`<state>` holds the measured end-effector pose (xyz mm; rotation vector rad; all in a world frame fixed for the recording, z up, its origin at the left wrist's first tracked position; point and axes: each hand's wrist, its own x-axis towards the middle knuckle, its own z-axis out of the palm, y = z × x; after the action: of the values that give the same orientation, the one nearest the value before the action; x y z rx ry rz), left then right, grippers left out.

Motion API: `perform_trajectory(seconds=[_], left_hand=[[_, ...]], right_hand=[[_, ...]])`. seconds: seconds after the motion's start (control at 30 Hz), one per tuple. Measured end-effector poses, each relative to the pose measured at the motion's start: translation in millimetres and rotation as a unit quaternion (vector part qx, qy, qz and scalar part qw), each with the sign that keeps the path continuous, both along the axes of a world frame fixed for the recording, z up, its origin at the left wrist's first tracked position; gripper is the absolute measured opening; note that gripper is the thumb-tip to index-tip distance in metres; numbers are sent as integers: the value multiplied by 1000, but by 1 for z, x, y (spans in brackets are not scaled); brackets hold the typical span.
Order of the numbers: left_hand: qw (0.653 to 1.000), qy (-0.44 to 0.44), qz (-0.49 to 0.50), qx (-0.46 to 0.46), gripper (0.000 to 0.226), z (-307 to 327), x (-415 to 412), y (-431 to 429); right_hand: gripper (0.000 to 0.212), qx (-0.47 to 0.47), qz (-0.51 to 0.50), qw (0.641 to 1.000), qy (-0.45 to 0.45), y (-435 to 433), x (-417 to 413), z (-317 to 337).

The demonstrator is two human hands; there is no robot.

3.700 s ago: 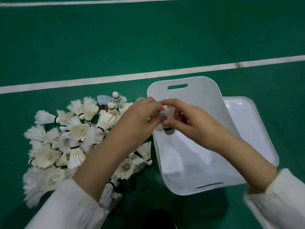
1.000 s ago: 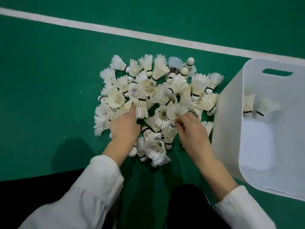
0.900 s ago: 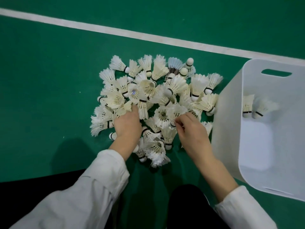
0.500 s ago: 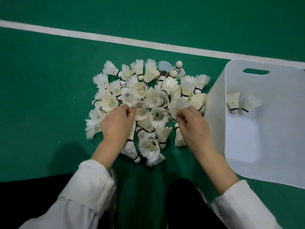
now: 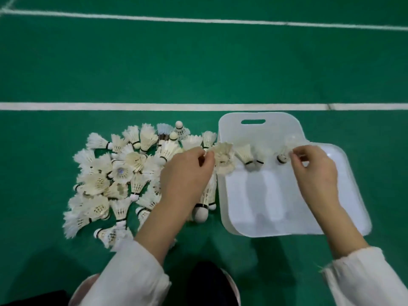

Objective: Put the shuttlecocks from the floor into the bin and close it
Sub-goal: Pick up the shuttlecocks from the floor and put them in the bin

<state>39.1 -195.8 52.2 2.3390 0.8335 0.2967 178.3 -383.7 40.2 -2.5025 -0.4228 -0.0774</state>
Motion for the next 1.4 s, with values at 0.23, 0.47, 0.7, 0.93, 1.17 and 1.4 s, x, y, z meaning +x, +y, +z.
perform_trajectory(seconds=[0.23, 0.47, 0.7, 0.93, 1.17, 1.4], left_hand=[[999, 32, -26, 0, 43, -17, 47, -21], [999, 34, -30, -12, 44, -29, 44, -23], [998, 49, -36, -17, 42, -36, 42, -19], [999, 33, -29, -15, 40, -30, 30, -13], [998, 34, -20, -43, 41, -32, 21, -15], [993, -6, -6, -121, 45, -21, 12, -9]], right_hand=[[19, -150, 24, 985, 78, 2, 72, -63], [24, -280, 17, 947, 155, 32, 104, -126], [31, -179, 11, 955, 235, 34, 109, -124], [46, -32, 229, 949, 214, 17, 21, -4], [46, -68, 318, 940, 103, 32, -25, 1], [21, -50, 343, 937, 43, 31, -17, -18]])
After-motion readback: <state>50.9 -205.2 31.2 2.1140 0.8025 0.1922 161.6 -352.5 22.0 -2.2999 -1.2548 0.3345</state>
